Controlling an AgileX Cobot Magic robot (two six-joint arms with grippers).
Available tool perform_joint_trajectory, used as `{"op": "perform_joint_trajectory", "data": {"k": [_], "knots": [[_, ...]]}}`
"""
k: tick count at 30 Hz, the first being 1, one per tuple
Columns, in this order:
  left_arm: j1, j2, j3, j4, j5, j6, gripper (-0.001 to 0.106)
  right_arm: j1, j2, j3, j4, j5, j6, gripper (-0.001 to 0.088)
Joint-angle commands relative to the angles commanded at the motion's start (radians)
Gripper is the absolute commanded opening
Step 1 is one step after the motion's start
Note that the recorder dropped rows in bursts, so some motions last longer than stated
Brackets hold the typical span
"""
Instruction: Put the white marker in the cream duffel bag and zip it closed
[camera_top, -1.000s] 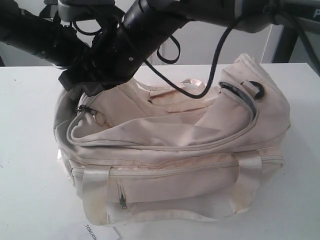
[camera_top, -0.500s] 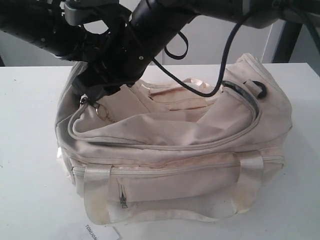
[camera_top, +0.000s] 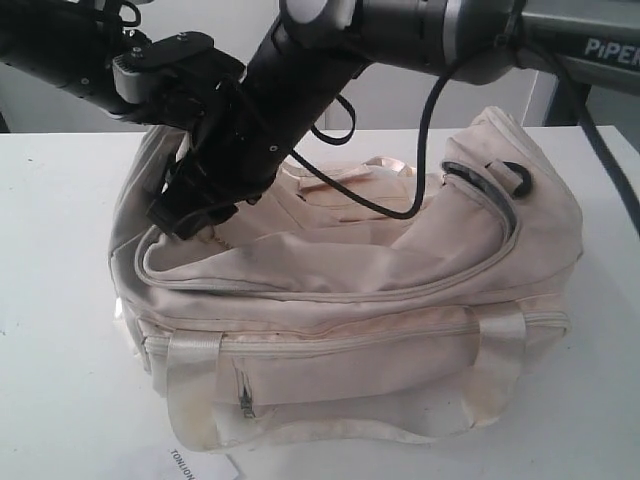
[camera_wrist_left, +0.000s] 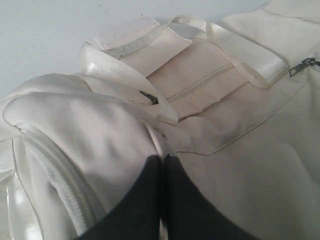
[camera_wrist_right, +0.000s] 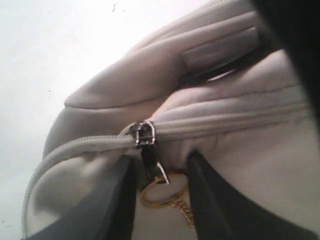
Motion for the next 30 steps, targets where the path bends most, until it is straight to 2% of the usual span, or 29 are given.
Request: {"op": "perform_joint_trajectory", "data": {"k": [1, 6, 12, 17, 25, 30], "knots": [[0.0, 0.0, 0.0, 0.0, 0.0, 0.0, 0.0, 0.0, 0.0, 0.0, 0.0, 0.009, -0.004, 0.0], [0.0, 0.0, 0.0, 0.002, 0.002, 0.0, 0.0, 0.0, -0.034, 0.0, 0.007, 0.018, -0.005, 0.0], [0.0, 0.002, 0.002, 0.002, 0.007, 0.0, 0.0, 0.0, -0.057, -0.002, 0.153, 0.022, -0.005, 0.0], [0.0, 0.002, 0.002, 0.002, 0.009, 0.0, 0.0, 0.01, -0.057, -0.002, 0.185, 0.045, 0.002, 0.0], [0.0, 0.002, 0.002, 0.002, 0.009, 0.0, 0.0, 0.031, -0.055, -0.002, 0.203, 0.09, 0.144, 0.0], [0.0, 0.002, 0.002, 0.002, -0.008, 0.0, 0.0, 0.033, -0.055, -0.002, 0.203, 0.162, 0.228, 0.0]]}}
